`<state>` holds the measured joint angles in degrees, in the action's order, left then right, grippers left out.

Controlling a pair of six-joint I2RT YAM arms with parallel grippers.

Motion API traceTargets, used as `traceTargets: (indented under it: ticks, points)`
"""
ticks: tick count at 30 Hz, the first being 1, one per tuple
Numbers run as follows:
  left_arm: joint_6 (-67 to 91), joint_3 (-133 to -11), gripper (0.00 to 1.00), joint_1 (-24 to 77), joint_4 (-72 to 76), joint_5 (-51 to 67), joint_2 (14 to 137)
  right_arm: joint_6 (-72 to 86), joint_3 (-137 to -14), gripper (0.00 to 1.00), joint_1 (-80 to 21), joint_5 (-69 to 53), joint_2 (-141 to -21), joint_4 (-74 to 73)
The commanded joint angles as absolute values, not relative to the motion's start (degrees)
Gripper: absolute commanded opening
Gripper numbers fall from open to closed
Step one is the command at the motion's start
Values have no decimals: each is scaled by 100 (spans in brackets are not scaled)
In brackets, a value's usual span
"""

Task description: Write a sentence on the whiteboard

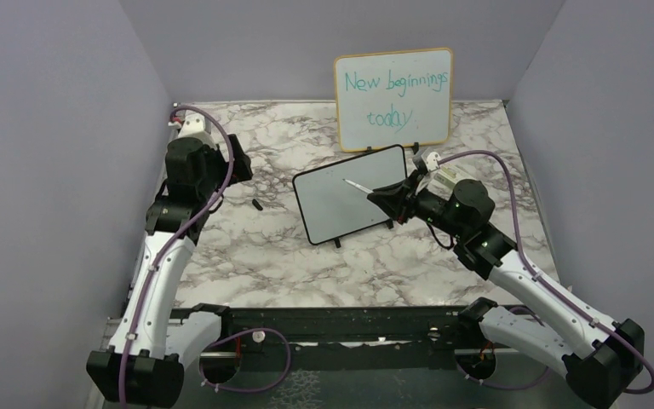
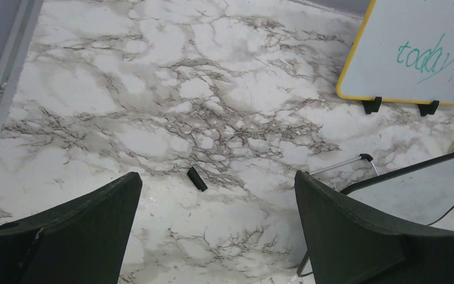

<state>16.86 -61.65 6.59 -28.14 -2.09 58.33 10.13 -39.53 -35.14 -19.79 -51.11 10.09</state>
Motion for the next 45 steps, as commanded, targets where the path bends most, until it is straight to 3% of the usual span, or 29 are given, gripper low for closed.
traceTargets:
  ticks: [1,8,20,27,45]
  points:
    - [1611,-5535,99,634,-2024,-552,5102,851,-4291,1,-3526,-1789,-5101,716]
    - [1500,-4703,99,639,-1070,-163,4427,703,-4500,1,-3533,-1746,-5268,427]
    - [1199,-4727,99,633,132,1502,5467,453,-4737,1,-3772,-1412,-5585,195]
    - [1056,-5562,98,627,-220,2606,6589,422,-4814,0,-3852,-1195,-5719,125]
    - [1366,-6037,76,282,374,5325,8194,258,-4850,1,-3986,-1111,-5839,85]
